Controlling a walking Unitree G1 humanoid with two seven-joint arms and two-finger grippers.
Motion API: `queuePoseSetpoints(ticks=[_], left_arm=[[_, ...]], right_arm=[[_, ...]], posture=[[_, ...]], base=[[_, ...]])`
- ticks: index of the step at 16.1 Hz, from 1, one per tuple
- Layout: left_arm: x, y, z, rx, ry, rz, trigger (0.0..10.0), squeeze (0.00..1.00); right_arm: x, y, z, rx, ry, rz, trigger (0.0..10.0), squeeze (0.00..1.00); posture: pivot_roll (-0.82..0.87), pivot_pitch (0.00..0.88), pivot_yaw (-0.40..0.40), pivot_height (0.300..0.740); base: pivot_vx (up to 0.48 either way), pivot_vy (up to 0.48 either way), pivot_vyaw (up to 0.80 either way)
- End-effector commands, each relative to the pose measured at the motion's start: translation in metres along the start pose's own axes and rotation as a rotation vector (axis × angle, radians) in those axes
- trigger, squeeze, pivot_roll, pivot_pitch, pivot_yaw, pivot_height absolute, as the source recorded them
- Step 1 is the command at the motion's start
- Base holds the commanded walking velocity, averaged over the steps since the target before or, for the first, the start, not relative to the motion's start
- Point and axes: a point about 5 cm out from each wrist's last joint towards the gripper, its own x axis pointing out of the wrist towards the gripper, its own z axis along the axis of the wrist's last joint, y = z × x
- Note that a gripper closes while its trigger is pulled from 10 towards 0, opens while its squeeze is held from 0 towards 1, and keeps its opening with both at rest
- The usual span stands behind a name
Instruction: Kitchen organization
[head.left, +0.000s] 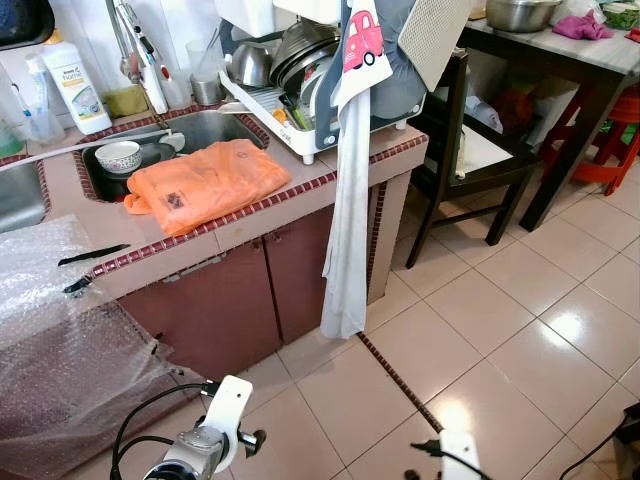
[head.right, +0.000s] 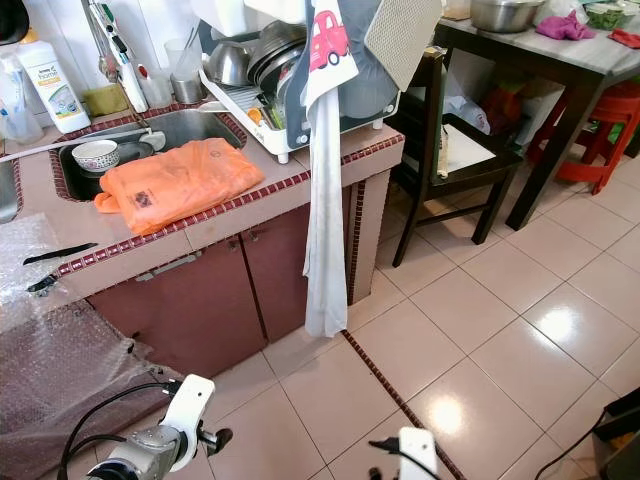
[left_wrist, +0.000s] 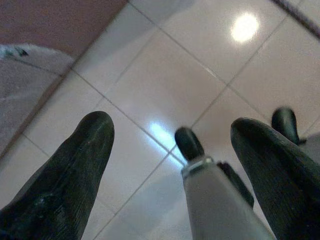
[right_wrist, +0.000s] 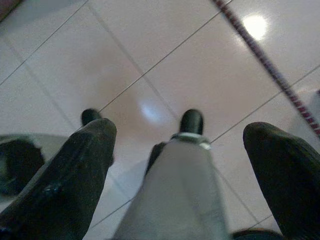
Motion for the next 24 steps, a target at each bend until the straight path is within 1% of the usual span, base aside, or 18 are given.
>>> queuePoseSetpoints(ticks=[1,3,5,6,7,8,10,11,12,13,14,15,16,19,20,21,22,24], left_arm=[[-0.001,0.009,0.007,-0.039,-0.051,0.029,10.0,0.0],[-0.004,0.017,0.024,-0.106,-0.167,0.021,10.0,0.0],[-0.008,0.027,0.037,-0.176,-0.279,0.002,10.0,0.0],[-0.011,0.03,0.043,-0.18,-0.332,-0.01,10.0,0.0],[-0.013,0.034,0.05,-0.179,-0.381,-0.02,10.0,0.0],[-0.016,0.037,0.058,-0.183,-0.442,-0.026,10.0,0.0],[-0.019,0.035,0.065,-0.225,-0.507,-0.047,10.0,0.0],[-0.026,0.029,0.071,-0.223,-0.618,-0.09,10.0,0.0],[-0.031,0.028,0.071,-0.22,-0.665,-0.085,10.0,0.0],[-0.04,0.024,0.07,-0.191,-0.727,-0.098,10.0,0.0],[-0.048,0.025,0.067,-0.137,-0.776,-0.063,10.0,0.0],[-0.051,0.024,0.065,-0.13,-0.789,-0.061,10.0,0.0],[-0.057,0.027,0.061,-0.126,-0.805,-0.042,10.0,0.0],[-0.071,0.033,0.061,-0.064,-0.834,0.031,10.0,0.0],[-0.075,0.04,0.057,-0.11,-0.803,0.098,10.0,0.0],[-0.076,0.043,0.054,-0.143,-0.787,0.124,10.0,0.0],[-0.083,0.049,0.051,-0.159,-0.791,0.132,10.0,0.0],[-0.094,0.054,0.043,-0.128,-0.802,0.135,10.0,0.0]], right_arm=[[0.0,-0.001,0.001,-0.003,-0.009,0.006,10.0,0.0],[0.001,-0.003,0.021,-0.012,-0.103,0.002,10.0,0.0],[-0.001,-0.006,0.058,-0.129,-0.265,-0.026,10.0,0.0],[-0.003,-0.009,0.074,-0.162,-0.336,-0.052,10.0,0.0],[-0.007,-0.01,0.093,-0.131,-0.428,-0.026,10.0,0.0],[-0.014,-0.013,0.109,-0.138,-0.531,-0.028,10.0,0.0],[-0.022,-0.018,0.123,-0.134,-0.626,-0.056,10.0,0.0],[-0.038,-0.02,0.135,-0.073,-0.745,-0.04,10.0,0.0],[-0.048,-0.019,0.138,-0.065,-0.8,-0.028,10.0,0.0],[-0.063,-0.018,0.139,-0.073,-0.864,-0.023,10.0,0.0],[-0.075,-0.019,0.138,-0.074,-0.909,-0.036,10.0,0.0],[-0.08,-0.02,0.137,-0.076,-0.925,-0.047,10.0,0.0],[-0.096,-0.024,0.136,-0.048,-0.972,-0.08,10.0,0.0],[-0.119,-0.023,0.138,-0.082,-1.007,-0.096,10.0,0.0],[-0.125,-0.021,0.14,-0.03,-1.005,-0.083,10.0,0.0],[-0.127,-0.02,0.141,0.009,-1.001,-0.07,10.0,0.0],[-0.135,-0.017,0.141,0.021,-0.999,-0.053,10.0,0.0],[-0.145,-0.013,0.134,0.04,-0.977,-0.025,10.0,0.0]], posture=[[-0.07,0.0,0.062,0.74],[-0.07,0.0,0.052,0.74],[-0.08,0.0,0.043,0.74],[-0.08,0.0,0.037,0.74],[-0.08,0.0,0.027,0.74],[-0.08,0.0,0.024,0.74],[-0.07,0.0,0.014,0.74],[-0.06,0.0,0.014,0.74],[-0.06,0.0,0.013,0.74],[-0.05,0.0,0.014,0.74],[-0.05,0.0,0.015,0.74],[-0.05,0.0,0.018,0.74],[-0.05,0.0,0.024,0.74],[-0.04,0.0,0.027,0.74],[-0.04,0.0,0.037,0.74],[-0.04,0.0,0.037,0.74],[-0.03,0.0,0.033,0.74],[-0.02,0.0,0.026,0.74]], base=[[0.0,0.0,0.0],[0.0,0.0,0.0],[0.0,0.0,0.0],[0.0,0.0,0.0],[0.0,0.0,0.0],[0.0,0.0,0.0],[0.0,0.0,0.0],[0.0,0.0,0.0],[0.0,0.0,0.0],[0.0,0.0,0.0],[0.0,0.0,0.0],[0.0,0.0,0.0],[0.0,0.0,0.0],[0.0,0.0,0.0],[0.0,0.0,0.0],[0.0,0.0,0.0],[0.0,0.0,0.0],[0.0,0.0,0.0]])
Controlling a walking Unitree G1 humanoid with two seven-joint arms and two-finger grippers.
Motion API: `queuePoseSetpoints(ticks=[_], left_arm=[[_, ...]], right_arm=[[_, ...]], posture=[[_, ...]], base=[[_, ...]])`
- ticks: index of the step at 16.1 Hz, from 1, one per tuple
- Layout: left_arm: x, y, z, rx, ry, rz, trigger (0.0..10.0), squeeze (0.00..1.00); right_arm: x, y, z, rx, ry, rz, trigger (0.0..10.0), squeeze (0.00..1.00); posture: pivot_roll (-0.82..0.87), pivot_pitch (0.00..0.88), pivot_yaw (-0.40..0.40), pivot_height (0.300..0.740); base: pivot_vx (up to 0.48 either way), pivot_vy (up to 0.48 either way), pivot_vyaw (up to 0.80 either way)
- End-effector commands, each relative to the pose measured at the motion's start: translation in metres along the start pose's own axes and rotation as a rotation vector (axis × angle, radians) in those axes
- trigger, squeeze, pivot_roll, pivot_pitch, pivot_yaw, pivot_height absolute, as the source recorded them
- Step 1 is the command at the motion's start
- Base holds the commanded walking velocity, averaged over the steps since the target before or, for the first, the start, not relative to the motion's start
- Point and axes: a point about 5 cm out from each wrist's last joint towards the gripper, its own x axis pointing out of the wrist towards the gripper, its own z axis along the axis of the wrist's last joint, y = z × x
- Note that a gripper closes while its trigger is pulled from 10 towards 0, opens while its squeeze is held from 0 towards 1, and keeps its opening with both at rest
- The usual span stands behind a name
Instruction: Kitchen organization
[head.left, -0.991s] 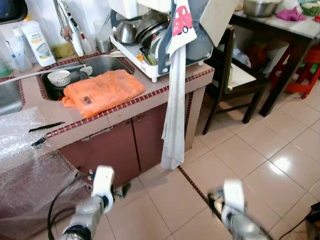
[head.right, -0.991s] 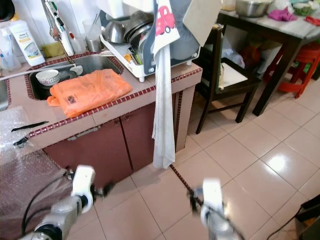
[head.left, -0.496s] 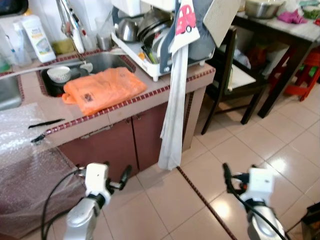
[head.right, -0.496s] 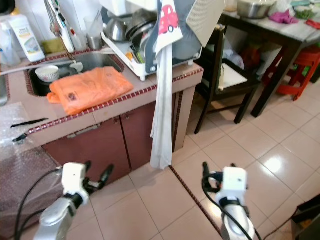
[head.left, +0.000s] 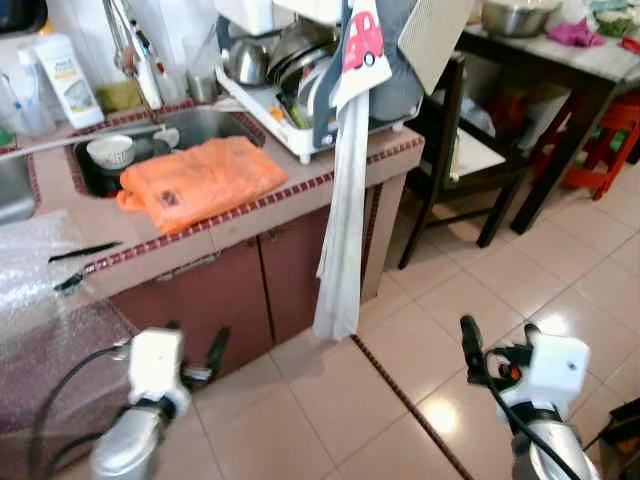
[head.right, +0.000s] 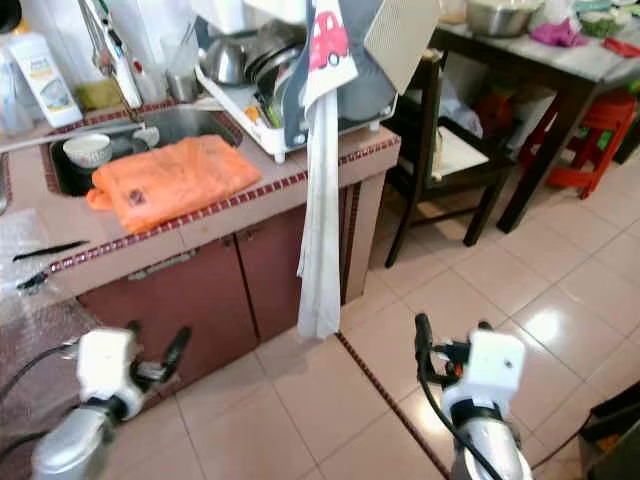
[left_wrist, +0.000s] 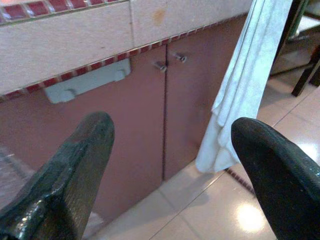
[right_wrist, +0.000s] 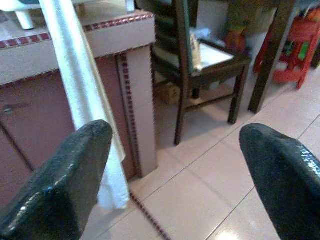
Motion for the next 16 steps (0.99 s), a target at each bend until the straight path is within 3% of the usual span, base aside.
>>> queuePoseSetpoints(ticks=[1,2,6,9,12,16], left_arm=[[-0.004,0.004,0.004,0.026,-0.007,0.003,10.0,0.0],[-0.006,0.006,0.004,0.057,-0.006,0.015,10.0,0.0],[-0.004,-0.003,0.0,0.024,0.021,-0.016,10.0,0.0],[-0.002,-0.001,0.0,0.042,0.016,0.008,10.0,0.0],[0.014,0.001,0.004,0.016,0.002,0.049,10.0,0.0],[0.02,-0.002,0.011,0.039,-0.014,0.024,10.0,0.0]], right_arm=[[-0.004,0.004,0.003,0.004,0.009,0.025,10.0,0.0],[-0.009,0.005,0.001,-0.018,0.028,0.055,10.0,0.0],[-0.013,0.001,0.011,-0.086,0.028,0.067,10.0,0.0],[-0.009,0.009,0.01,-0.048,0.024,0.044,10.0,0.0],[-0.004,0.023,0.014,-0.028,-0.001,0.04,10.0,0.0],[-0.002,0.025,0.014,-0.018,-0.007,0.039,10.0,0.0]], posture=[[-0.02,0.0,0.027,0.74],[-0.02,0.0,0.026,0.74],[-0.03,0.0,0.032,0.74],[-0.03,0.0,0.035,0.74],[-0.03,0.0,0.042,0.74],[-0.04,0.0,0.058,0.74]], base=[[0.0,0.0,0.0],[0.0,0.0,0.0],[0.0,0.0,0.31],[0.0,0.0,0.8],[0.0,0.0,0.8],[0.0,0.0,0.8]])
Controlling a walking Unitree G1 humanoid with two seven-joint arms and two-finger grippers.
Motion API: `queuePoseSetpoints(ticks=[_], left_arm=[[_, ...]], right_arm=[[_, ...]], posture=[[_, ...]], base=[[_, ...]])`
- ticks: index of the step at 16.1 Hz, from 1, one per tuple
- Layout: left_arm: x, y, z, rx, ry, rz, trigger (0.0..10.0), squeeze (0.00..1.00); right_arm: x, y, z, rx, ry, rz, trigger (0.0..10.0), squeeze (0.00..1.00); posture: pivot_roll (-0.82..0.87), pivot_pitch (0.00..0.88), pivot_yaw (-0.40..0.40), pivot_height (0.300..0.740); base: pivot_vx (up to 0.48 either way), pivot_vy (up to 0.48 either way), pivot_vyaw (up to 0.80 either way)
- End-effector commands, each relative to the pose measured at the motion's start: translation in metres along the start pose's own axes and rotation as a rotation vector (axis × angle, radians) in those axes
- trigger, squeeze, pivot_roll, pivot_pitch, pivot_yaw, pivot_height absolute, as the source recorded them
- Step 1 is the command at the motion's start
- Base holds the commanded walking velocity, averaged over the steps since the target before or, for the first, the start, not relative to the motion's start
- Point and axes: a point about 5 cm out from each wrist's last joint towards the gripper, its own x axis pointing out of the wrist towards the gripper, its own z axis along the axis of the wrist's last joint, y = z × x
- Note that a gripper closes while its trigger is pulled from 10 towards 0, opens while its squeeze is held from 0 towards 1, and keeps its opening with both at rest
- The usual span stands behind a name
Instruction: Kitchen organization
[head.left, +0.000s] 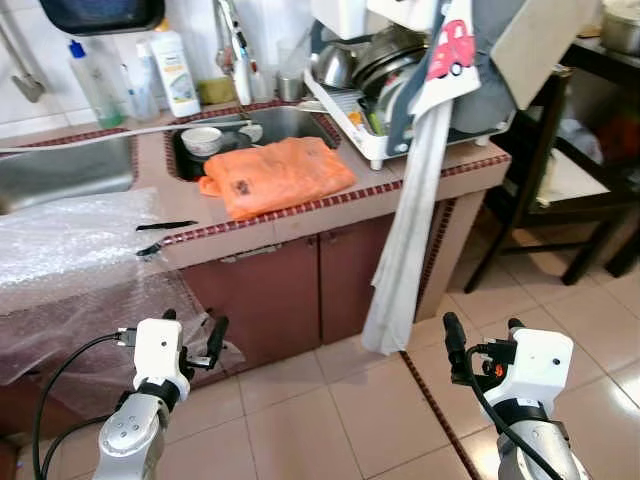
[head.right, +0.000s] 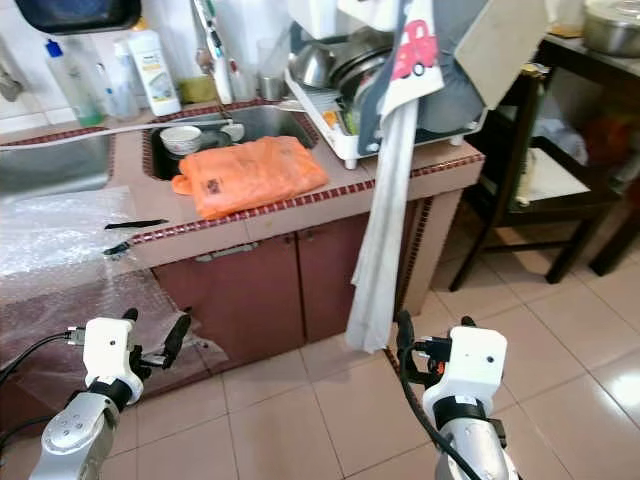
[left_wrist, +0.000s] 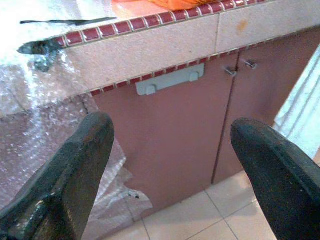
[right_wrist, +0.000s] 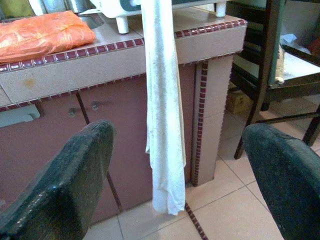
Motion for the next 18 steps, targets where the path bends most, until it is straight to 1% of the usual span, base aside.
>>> queuePoseSetpoints(ticks=[1,2,3,6,11,13,15,18], left_arm=[[0.002,0.001,0.002,0.016,0.005,-0.005,10.0,0.0],[0.004,-0.002,0.006,0.014,0.0,-0.007,10.0,0.0],[0.005,-0.007,0.014,0.016,-0.016,-0.014,10.0,0.0],[0.005,-0.011,0.023,0.019,-0.021,-0.006,10.0,0.0],[0.004,-0.014,0.029,0.009,-0.012,0.012,10.0,0.0],[0.004,-0.014,0.03,0.009,-0.004,0.011,10.0,0.0],[0.003,-0.015,0.031,0.009,0.009,0.007,10.0,0.0],[0.003,-0.017,0.03,0.004,0.021,0.003,10.0,0.0]], right_arm=[[0.002,0.001,0.003,0.0,-0.009,-0.006,10.0,0.0],[0.003,0.001,0.003,0.003,-0.013,-0.01,10.0,0.0],[0.005,0.002,0.003,0.007,-0.015,-0.011,10.0,0.0],[0.007,0.005,0.005,0.002,-0.018,0.006,10.0,0.0],[0.013,0.005,0.008,-0.013,-0.03,0.012,10.0,0.0],[0.014,0.005,0.008,0.001,-0.038,0.004,10.0,0.0],[0.015,0.005,0.01,0.025,-0.046,-0.001,10.0,0.0],[0.015,0.005,0.01,0.024,-0.047,0.004,10.0,0.0]], posture=[[-0.04,0.0,0.061,0.74],[-0.04,0.0,0.061,0.74],[-0.04,0.0,0.061,0.74],[-0.03,0.0,0.055,0.74],[-0.03,0.0,0.055,0.74],[-0.03,0.0,0.057,0.74],[-0.03,0.0,0.057,0.74],[-0.03,0.0,0.054,0.74]], base=[[0.0,0.0,0.8],[0.0,0.0,0.8],[0.0,0.0,0.8],[0.0,0.0,0.8],[0.0,0.0,0.8],[0.0,0.0,0.8],[0.0,0.0,0.0],[0.0,0.0,0.0]])
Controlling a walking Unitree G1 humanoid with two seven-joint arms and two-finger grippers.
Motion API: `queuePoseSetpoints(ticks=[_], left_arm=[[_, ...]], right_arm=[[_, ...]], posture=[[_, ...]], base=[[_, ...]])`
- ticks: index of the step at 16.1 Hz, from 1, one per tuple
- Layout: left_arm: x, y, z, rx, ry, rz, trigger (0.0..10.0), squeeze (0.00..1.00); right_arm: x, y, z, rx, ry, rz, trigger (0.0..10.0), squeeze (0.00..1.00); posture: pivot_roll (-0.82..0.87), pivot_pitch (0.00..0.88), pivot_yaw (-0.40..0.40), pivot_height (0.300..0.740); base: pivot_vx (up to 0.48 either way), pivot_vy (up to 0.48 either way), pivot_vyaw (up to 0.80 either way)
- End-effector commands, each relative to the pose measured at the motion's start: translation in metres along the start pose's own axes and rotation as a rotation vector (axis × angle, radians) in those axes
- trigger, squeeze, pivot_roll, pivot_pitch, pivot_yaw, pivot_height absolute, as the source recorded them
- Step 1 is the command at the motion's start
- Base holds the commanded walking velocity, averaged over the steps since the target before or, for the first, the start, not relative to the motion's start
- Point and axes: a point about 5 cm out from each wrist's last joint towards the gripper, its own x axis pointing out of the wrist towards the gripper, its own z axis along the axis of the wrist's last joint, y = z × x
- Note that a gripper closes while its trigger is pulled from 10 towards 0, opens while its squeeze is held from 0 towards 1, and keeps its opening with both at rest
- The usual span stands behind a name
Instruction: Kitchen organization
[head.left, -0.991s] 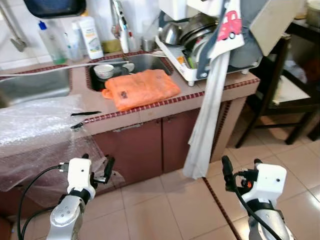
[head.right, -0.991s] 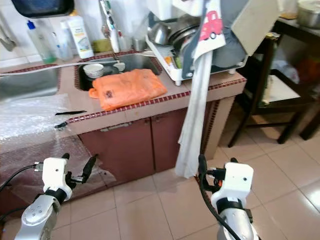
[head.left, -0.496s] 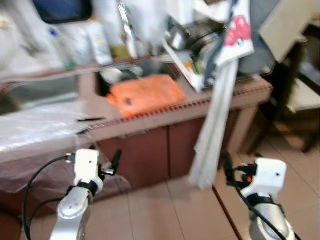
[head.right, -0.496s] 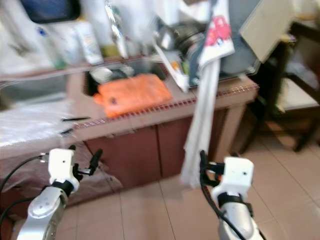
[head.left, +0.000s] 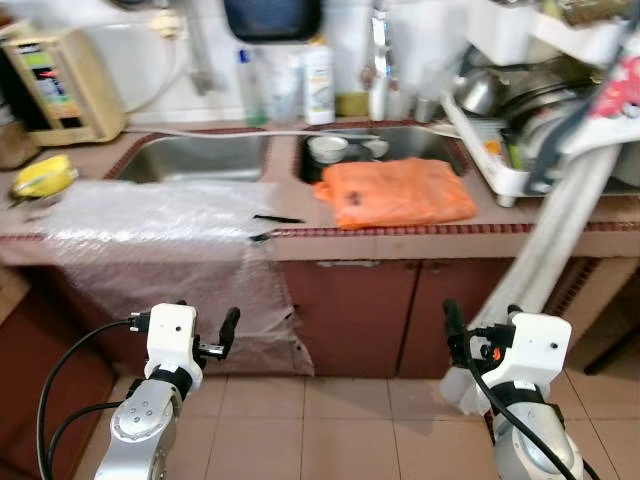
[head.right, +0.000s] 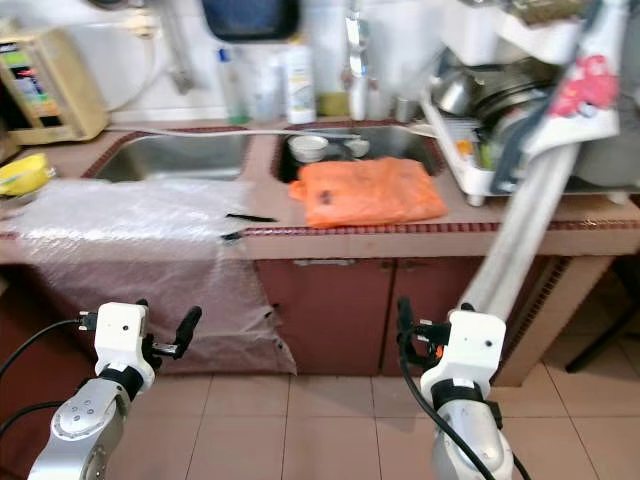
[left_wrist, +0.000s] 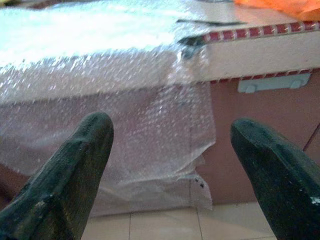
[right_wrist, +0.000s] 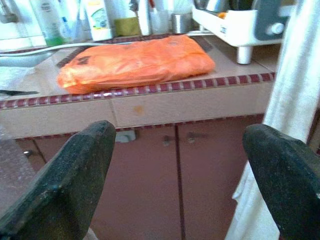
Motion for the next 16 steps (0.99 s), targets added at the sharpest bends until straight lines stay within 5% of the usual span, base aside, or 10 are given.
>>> queuePoseSetpoints(ticks=[1,16], left_arm=[[0.0001,0.0004,0.005,0.0,-0.01,0.004,10.0,0.0],[0.0004,0.0034,-0.0034,0.01,0.041,-0.014,10.0,0.0]], right_arm=[[0.0004,0.0018,0.0021,0.009,-0.009,0.007,10.0,0.0],[-0.0008,0.0048,0.0008,0.027,-0.006,0.003,10.0,0.0]], posture=[[-0.03,0.0,0.052,0.74],[-0.03,0.0,0.069,0.74]], base=[[0.0,0.277,0.0],[0.0,0.41,0.0]])
